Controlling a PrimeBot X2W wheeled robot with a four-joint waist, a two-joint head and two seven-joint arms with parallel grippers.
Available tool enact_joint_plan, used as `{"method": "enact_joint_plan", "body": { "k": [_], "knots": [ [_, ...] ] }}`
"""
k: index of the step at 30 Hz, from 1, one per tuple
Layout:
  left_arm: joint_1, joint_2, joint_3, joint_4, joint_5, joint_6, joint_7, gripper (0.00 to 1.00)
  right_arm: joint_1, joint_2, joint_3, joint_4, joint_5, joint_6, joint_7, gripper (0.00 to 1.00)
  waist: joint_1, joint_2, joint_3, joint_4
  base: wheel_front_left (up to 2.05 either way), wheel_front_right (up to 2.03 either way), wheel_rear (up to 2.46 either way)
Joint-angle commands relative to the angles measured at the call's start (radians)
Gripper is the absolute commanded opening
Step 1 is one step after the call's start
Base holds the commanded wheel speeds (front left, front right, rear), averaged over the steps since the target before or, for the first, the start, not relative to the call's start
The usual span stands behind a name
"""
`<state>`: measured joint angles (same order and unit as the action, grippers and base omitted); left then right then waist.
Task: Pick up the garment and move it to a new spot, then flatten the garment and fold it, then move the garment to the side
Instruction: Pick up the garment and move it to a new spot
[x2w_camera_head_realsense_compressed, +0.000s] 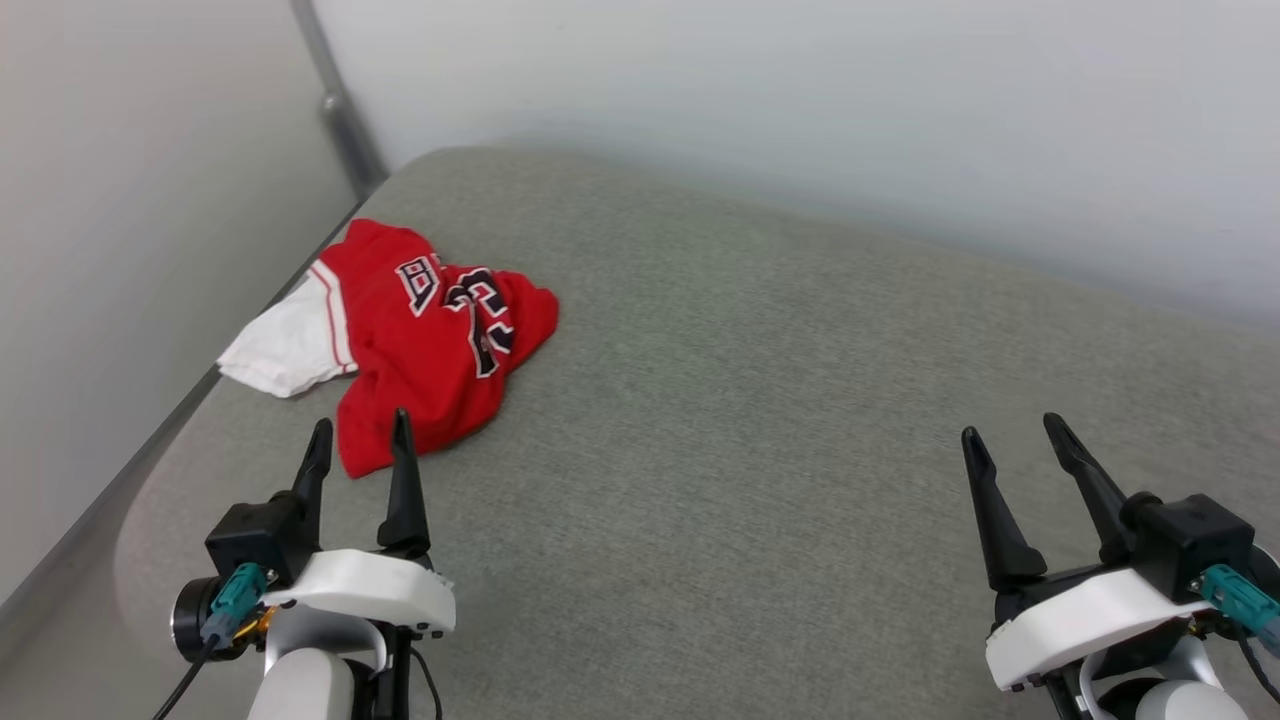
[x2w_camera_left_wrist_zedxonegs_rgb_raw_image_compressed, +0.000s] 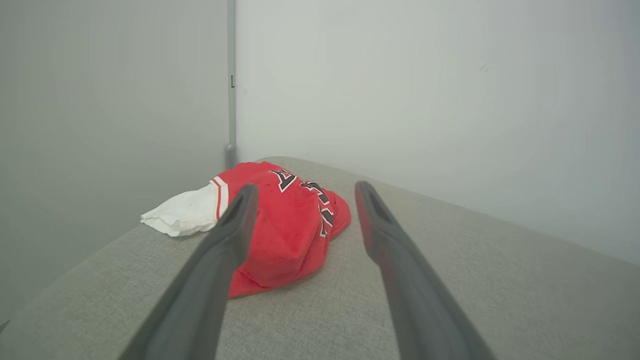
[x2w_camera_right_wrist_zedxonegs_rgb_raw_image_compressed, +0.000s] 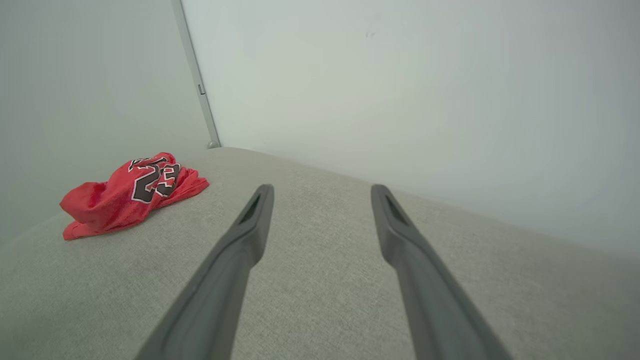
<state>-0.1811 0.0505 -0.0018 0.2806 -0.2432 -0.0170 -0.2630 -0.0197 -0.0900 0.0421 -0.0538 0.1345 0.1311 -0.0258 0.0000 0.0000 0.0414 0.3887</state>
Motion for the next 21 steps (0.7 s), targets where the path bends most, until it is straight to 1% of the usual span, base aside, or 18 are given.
{"method": "enact_joint_plan", "body": {
  "k": [1, 5, 11, 16, 21],
  "knots": [
    [0.011, 0.0, 0.006, -0.004, 0.0, -0.001, -0.003, 1.0, -0.01, -0.006, 0.006, -0.004, 0.004, 0.0, 0.0, 1.0, 0.0, 0.0, 0.004, 0.029, 0.0, 0.0, 0.0],
    [0.024, 0.0, 0.021, -0.005, -0.002, -0.005, -0.003, 1.0, -0.017, -0.012, 0.019, -0.004, 0.002, 0.0, 0.003, 1.0, 0.0, 0.0, 0.006, 0.055, 0.0, 0.0, 0.0],
    [0.028, -0.001, 0.03, -0.005, -0.003, 0.004, -0.003, 1.0, -0.023, -0.017, 0.027, -0.004, -0.001, -0.001, 0.006, 1.0, 0.0, 0.0, 0.012, 0.065, 0.0, 0.0, 0.0],
    [0.014, 0.0, 0.034, -0.007, 0.0, 0.009, -0.003, 1.0, -0.028, -0.022, 0.028, 0.0, 0.0, 0.0, 0.007, 1.0, 0.0, 0.0, 0.018, 0.055, 0.0, 0.0, 0.0],
    [-0.029, 0.0, 0.047, 0.003, -0.003, -0.004, -0.003, 1.0, -0.042, -0.025, 0.034, -0.004, 0.002, 0.0, 0.01, 1.0, 0.0, 0.0, 0.035, 0.022, 0.0, 0.0, 0.0]
  ]
}}
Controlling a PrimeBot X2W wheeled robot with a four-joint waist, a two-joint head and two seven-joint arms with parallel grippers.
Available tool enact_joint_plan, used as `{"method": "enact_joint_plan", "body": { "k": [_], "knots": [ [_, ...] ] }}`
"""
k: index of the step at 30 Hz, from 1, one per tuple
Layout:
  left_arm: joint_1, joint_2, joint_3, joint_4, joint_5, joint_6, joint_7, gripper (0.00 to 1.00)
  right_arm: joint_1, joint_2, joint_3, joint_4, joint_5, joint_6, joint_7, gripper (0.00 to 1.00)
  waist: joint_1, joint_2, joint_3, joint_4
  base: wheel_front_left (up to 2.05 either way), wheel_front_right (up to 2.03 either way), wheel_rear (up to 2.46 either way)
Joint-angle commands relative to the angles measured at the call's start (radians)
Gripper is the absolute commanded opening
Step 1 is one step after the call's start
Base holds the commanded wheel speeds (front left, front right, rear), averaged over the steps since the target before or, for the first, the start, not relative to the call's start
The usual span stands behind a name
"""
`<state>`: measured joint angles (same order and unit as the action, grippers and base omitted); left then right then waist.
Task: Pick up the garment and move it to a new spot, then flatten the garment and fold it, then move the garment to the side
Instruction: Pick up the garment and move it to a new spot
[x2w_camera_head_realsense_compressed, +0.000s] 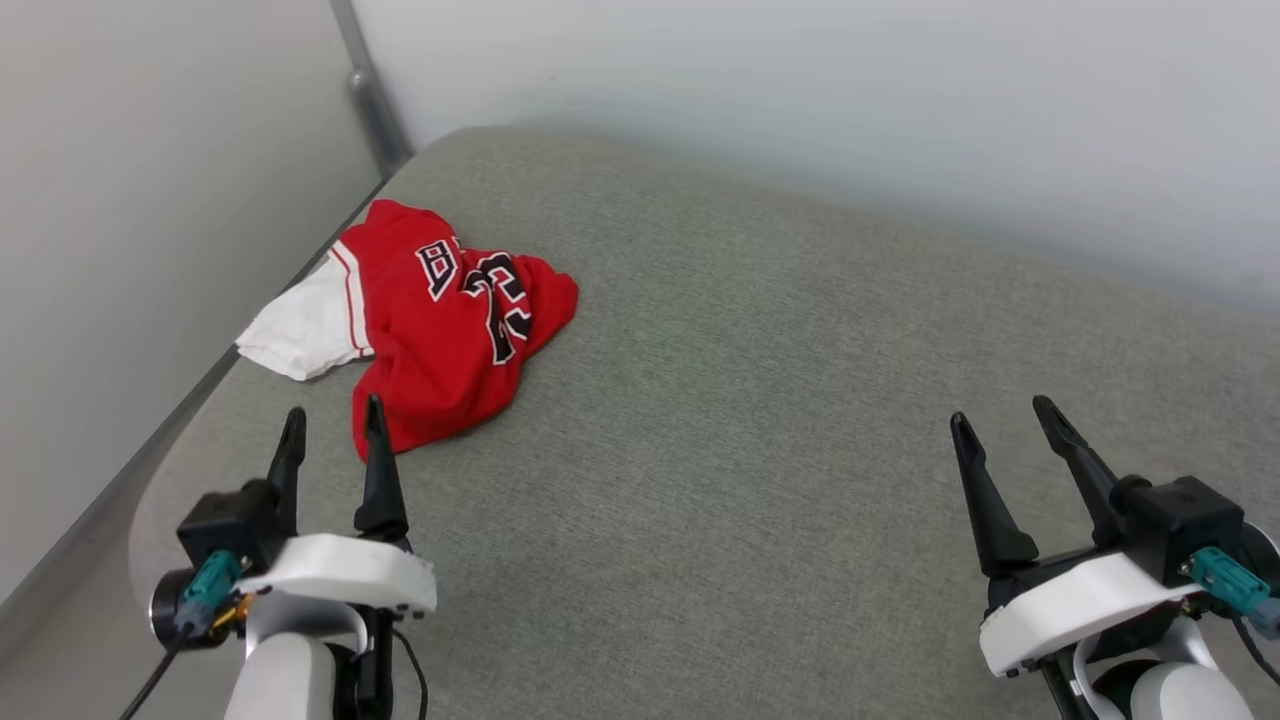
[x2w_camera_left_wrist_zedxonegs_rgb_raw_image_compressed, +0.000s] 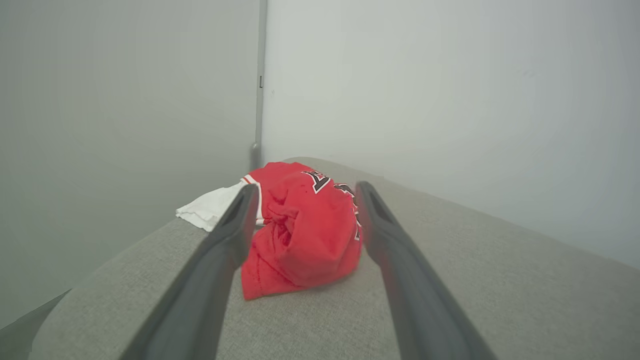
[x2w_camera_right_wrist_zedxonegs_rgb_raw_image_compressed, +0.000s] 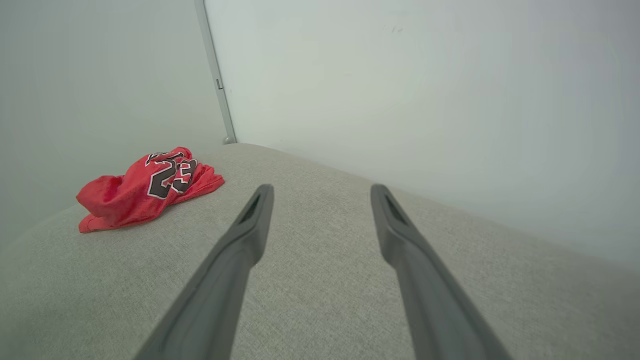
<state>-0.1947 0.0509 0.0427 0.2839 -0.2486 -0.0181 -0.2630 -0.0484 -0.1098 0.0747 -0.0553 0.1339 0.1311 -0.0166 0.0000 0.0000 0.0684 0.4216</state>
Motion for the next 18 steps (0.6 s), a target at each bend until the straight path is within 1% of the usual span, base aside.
{"method": "enact_joint_plan", "body": {
  "k": [1, 4, 5, 8, 11, 14, 18],
  "knots": [
    [-0.036, 0.002, 0.006, 0.005, 0.004, -0.008, -0.003, 1.0, -0.019, -0.008, 0.003, -0.006, 0.001, 0.0, 0.004, 1.0, 0.0, 0.0, 0.016, -0.021, 0.0, 0.0, 0.0],
    [-0.115, 0.027, 0.02, 0.029, 0.007, -0.021, -0.003, 1.0, -0.037, -0.02, 0.007, -0.016, -0.004, -0.001, 0.011, 1.0, 0.0, 0.0, 0.05, -0.057, 0.0, 0.0, 0.0],
    [-0.115, 0.027, 0.02, 0.029, 0.007, -0.021, -0.003, 1.0, -0.037, -0.02, 0.007, -0.016, -0.004, -0.001, 0.011, 1.0, 0.0, 0.0, 0.05, -0.057, 0.0, 0.0, 0.0],
    [-0.22, 0.069, 0.023, 0.049, 0.018, -0.031, 0.0, 1.0, -0.065, -0.033, 0.017, -0.029, -0.006, 0.0, 0.017, 1.0, 0.0, 0.0, 0.1, -0.104, 0.0, 0.0, 0.0],
    [-0.332, 0.119, 0.031, 0.06, 0.017, -0.042, 0.028, 1.0, -0.092, -0.047, 0.016, -0.036, -0.005, -0.001, 0.018, 1.0, 0.0, 0.0, 0.155, -0.151, 0.0, 0.0, 0.0],
    [-0.437, 0.176, 0.036, 0.079, -0.007, -0.064, 0.116, 1.0, -0.12, -0.058, 0.012, -0.042, 0.001, -0.001, 0.014, 1.0, 0.0, 0.0, 0.213, -0.192, 0.0, 0.0, 0.0],
    [-0.542, 0.276, 0.046, 0.125, -0.042, -0.087, 0.29, 1.0, -0.156, -0.067, 0.008, -0.033, 0.005, -0.001, -0.002, 1.0, 0.0, 0.0, 0.279, -0.24, 0.0, 0.0, 0.0]
  ]
}}
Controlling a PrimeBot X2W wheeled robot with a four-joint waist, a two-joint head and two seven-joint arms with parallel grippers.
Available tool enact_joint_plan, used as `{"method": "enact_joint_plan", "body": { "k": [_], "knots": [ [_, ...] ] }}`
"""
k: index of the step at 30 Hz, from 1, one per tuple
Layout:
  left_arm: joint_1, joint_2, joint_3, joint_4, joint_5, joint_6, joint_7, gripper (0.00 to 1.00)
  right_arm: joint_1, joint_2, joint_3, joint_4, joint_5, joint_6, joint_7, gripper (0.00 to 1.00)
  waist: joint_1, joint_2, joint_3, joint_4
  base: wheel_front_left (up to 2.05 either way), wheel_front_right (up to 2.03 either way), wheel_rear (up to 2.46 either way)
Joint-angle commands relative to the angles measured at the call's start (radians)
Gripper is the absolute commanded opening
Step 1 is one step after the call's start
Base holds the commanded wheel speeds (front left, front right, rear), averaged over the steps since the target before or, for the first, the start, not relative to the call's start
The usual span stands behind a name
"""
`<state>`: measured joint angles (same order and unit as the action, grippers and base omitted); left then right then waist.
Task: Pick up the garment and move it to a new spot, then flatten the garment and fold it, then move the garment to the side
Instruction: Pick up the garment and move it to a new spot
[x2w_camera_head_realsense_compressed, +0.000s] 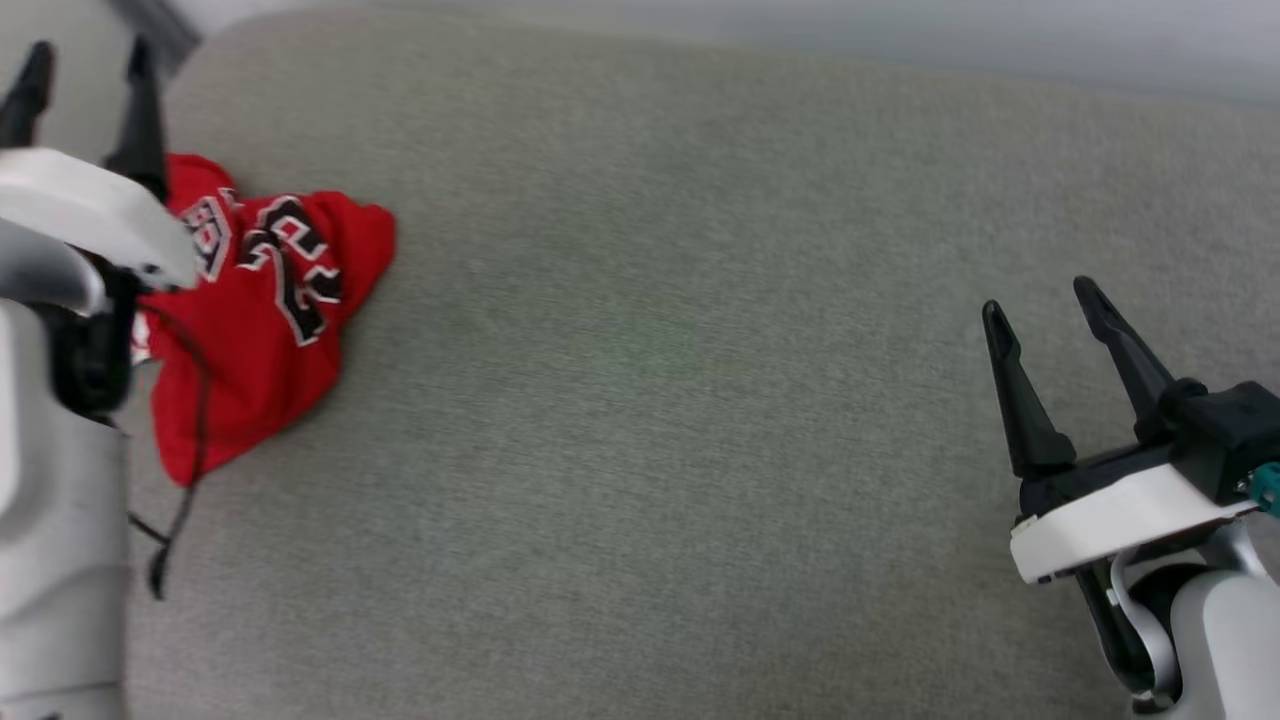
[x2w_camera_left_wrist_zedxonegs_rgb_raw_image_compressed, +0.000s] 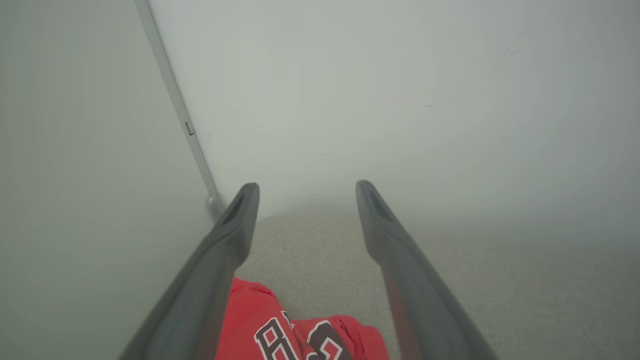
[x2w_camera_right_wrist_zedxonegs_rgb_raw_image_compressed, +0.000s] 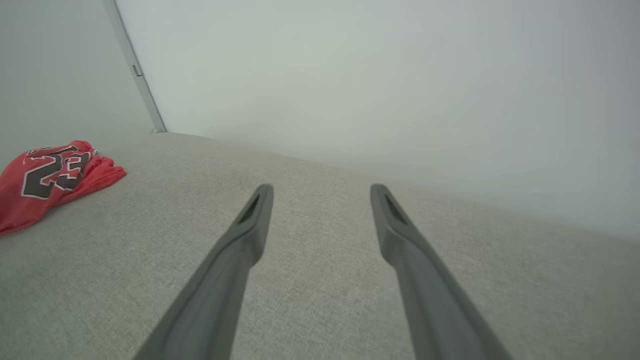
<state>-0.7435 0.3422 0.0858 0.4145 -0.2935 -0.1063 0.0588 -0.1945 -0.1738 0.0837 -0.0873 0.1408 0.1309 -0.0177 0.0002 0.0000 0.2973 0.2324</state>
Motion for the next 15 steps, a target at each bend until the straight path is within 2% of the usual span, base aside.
{"method": "enact_joint_plan", "body": {
  "k": [1, 4, 9, 11, 15],
  "knots": [
    [-0.007, 0.01, -0.002, 0.009, 0.001, -0.002, 0.02, 1.0, -0.017, 0.0, 0.001, 0.004, 0.005, 0.0, -0.008, 1.0, -0.0002, 0.0, 0.063, -0.061, 0.0, 0.0, 0.0],
    [-0.041, 0.094, -0.013, 0.05, -0.02, -0.013, 0.196, 1.0, -0.045, 0.006, 0.009, 0.017, 0.014, 0.0, -0.028, 1.0, -0.0002, 0.0, 0.102, -0.094, 0.0, 0.0, 0.0],
    [-0.03, 0.18, -0.023, 0.114, -0.098, -0.021, 0.465, 1.0, -0.079, 0.011, 0.023, 0.058, 0.028, 0.0, -0.058, 1.0, -0.0002, 0.0, 0.141, -0.126, 0.0, 0.0, 0.0],
    [-0.009, 0.202, -0.02, 0.138, -0.13, -0.021, 0.556, 1.0, -0.09, 0.012, 0.033, 0.072, 0.033, 0.0, -0.068, 1.0, -0.0002, 0.0, 0.15, -0.136, 0.0, 0.0, 0.0],
    [0.033, 0.217, 0.013, 0.19, -0.183, -0.005, 0.67, 1.0, -0.105, 0.008, 0.045, 0.093, 0.042, 0.0, -0.082, 1.0, -0.0002, 0.0, 0.163, -0.15, 0.0, 0.0, 0.0]
  ]
}}
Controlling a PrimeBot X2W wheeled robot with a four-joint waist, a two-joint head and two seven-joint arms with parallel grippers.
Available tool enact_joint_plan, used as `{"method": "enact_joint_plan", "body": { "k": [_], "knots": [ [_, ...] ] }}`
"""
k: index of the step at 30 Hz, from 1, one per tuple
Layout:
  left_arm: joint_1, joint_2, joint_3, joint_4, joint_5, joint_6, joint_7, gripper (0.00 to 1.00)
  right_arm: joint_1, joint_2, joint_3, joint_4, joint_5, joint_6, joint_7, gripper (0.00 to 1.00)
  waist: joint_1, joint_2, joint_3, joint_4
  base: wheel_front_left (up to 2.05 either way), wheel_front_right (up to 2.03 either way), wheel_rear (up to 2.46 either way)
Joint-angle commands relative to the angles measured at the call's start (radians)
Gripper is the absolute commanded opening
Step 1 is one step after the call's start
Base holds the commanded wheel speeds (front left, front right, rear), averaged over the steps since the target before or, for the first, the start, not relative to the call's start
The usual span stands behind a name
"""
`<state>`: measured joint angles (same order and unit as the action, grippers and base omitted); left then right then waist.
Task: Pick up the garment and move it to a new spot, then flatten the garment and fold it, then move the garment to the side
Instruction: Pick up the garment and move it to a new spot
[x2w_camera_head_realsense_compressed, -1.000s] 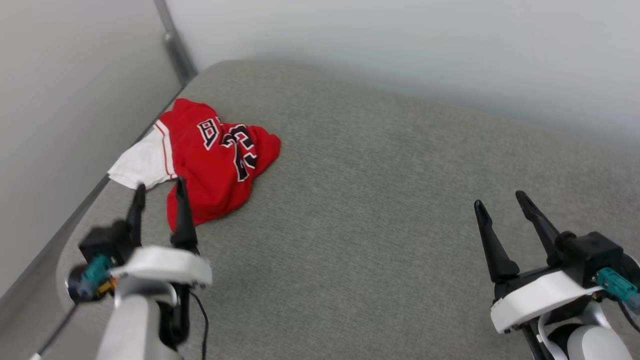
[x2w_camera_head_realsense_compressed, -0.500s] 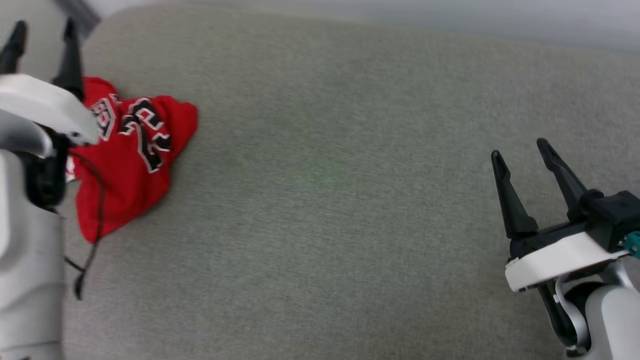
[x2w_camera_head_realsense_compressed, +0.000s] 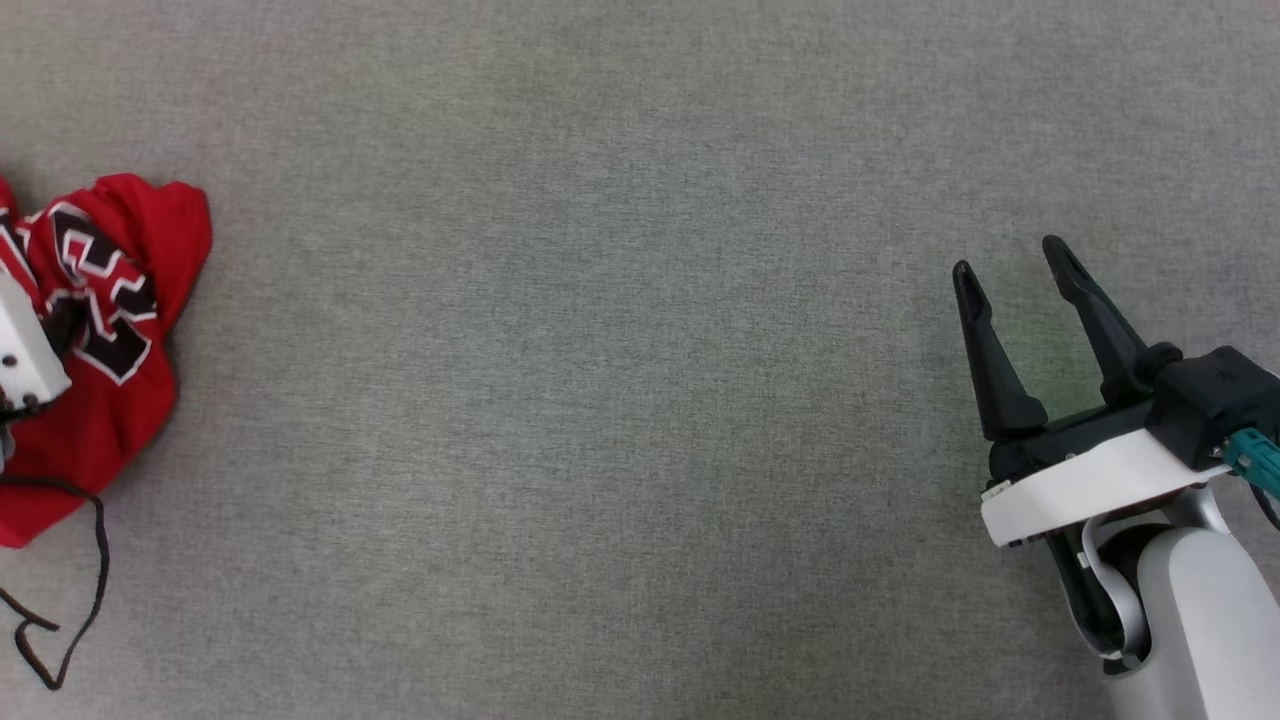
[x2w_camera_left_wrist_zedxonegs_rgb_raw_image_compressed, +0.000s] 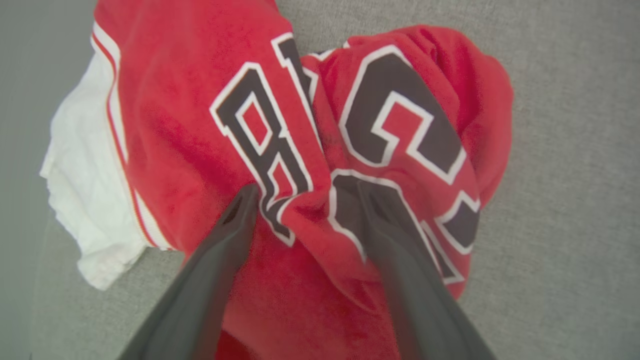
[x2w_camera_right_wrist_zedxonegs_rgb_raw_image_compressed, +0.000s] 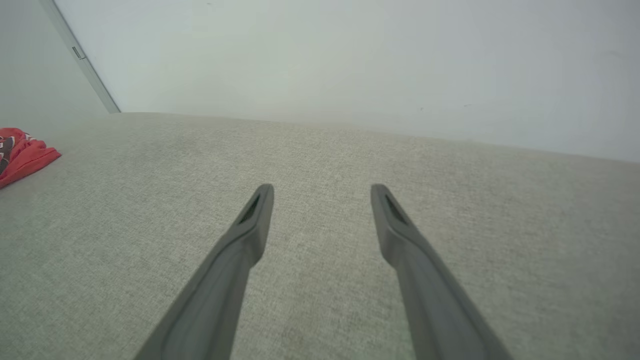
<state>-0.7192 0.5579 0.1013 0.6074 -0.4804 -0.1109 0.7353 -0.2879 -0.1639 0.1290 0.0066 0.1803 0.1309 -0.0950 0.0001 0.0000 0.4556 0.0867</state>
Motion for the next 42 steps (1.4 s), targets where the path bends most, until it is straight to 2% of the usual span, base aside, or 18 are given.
{"method": "enact_joint_plan", "body": {
  "k": [1, 2, 3, 4, 5, 6, 16, 21, 22, 26, 32, 36, 42],
  "knots": [
    [0.018, 0.0, 0.006, 0.008, -0.007, 0.008, 0.009, 1.0, -0.015, -0.003, 0.002, 0.004, 0.004, 0.0, -0.006, 1.0, -0.0001, 0.0, 0.006, -0.007, 0.0, 0.0, 0.0],
    [0.03, -0.004, 0.013, 0.022, -0.015, 0.016, 0.026, 1.0, -0.019, -0.004, 0.005, 0.007, 0.005, 0.0, -0.009, 1.0, -0.0001, 0.0, 0.007, -0.009, 0.0, 0.0, 0.0],
    [0.055, -0.019, 0.02, 0.044, -0.033, 0.029, 0.054, 0.83, -0.024, -0.008, 0.006, 0.012, 0.011, 0.0, -0.01, 1.0, -0.0001, 0.0, 0.008, -0.012, 0.0, 0.0, 0.0],
    [0.063, -0.026, 0.024, 0.049, -0.038, 0.039, 0.052, 0.48, -0.025, -0.009, 0.005, 0.015, 0.012, 0.0, -0.01, 1.0, -0.0001, 0.0, 0.008, -0.012, 0.0, 0.0, 0.0],
    [0.071, -0.029, 0.024, 0.05, -0.036, 0.045, 0.049, 0.2, -0.024, -0.011, 0.003, 0.017, 0.012, 0.0, -0.011, 1.0, -0.0001, 0.0, 0.007, -0.011, 0.0, 0.0, 0.0],
    [0.072, -0.029, 0.024, 0.046, -0.031, 0.052, 0.038, 0.0, -0.023, -0.013, 0.001, 0.018, 0.013, 0.0, -0.01, 1.0, -0.0001, 0.0, 0.005, -0.009, 0.0, 0.0, 0.0],
    [-0.017, -0.009, 0.021, 0.002, 0.051, 0.119, -0.218, 0.0, 0.013, -0.009, -0.006, 0.033, 0.012, 0.0, 0.002, 1.0, -0.0001, 0.0, -0.087, 0.029, 0.0, 0.0, 0.0],
    [-0.077, -0.005, 0.002, -0.018, 0.105, 0.12, -0.431, 0.0, 0.048, 0.003, -0.021, 0.037, 0.008, 0.0, 0.006, 1.0, -0.0001, 0.0, -0.163, 0.055, 0.0, 0.0, 0.0],
    [-0.117, -0.011, -0.02, -0.028, 0.141, 0.116, -0.559, 0.0, 0.074, 0.012, -0.035, 0.039, 0.005, 0.0, 0.012, 1.0, -0.0001, 0.0, -0.211, 0.064, 0.0, 0.0, 0.0],
    [-0.151, -0.041, -0.052, -0.037, 0.168, 0.109, -0.703, 0.0, 0.102, 0.029, -0.045, 0.037, 0.001, 0.0, 0.016, 1.0, -0.0001, 0.0, -0.274, 0.063, 0.0, 0.0, 0.0],
    [-0.15, -0.139, -0.113, -0.077, 0.185, 0.11, -0.82, 0.0, 0.151, 0.056, -0.066, 0.021, -0.007, 0.0, 0.031, 1.0, -0.0001, 0.0, -0.348, 0.032, 0.0, 0.0, 0.0],
    [-0.103, -0.233, -0.164, -0.117, 0.169, 0.095, -0.852, 0.0, 0.178, 0.067, -0.079, 0.012, -0.012, 0.0, 0.045, 1.0, -0.0001, 0.0, -0.381, -0.004, 0.0, 0.0, 0.0],
    [-0.008, -0.361, -0.261, -0.159, 0.156, 0.06, -0.867, 0.0, 0.201, 0.082, -0.076, 0.004, -0.016, 0.0, 0.059, 1.0, -0.0001, 0.0, -0.407, -0.097, 0.0, 0.0, 0.0]
  ]
}}
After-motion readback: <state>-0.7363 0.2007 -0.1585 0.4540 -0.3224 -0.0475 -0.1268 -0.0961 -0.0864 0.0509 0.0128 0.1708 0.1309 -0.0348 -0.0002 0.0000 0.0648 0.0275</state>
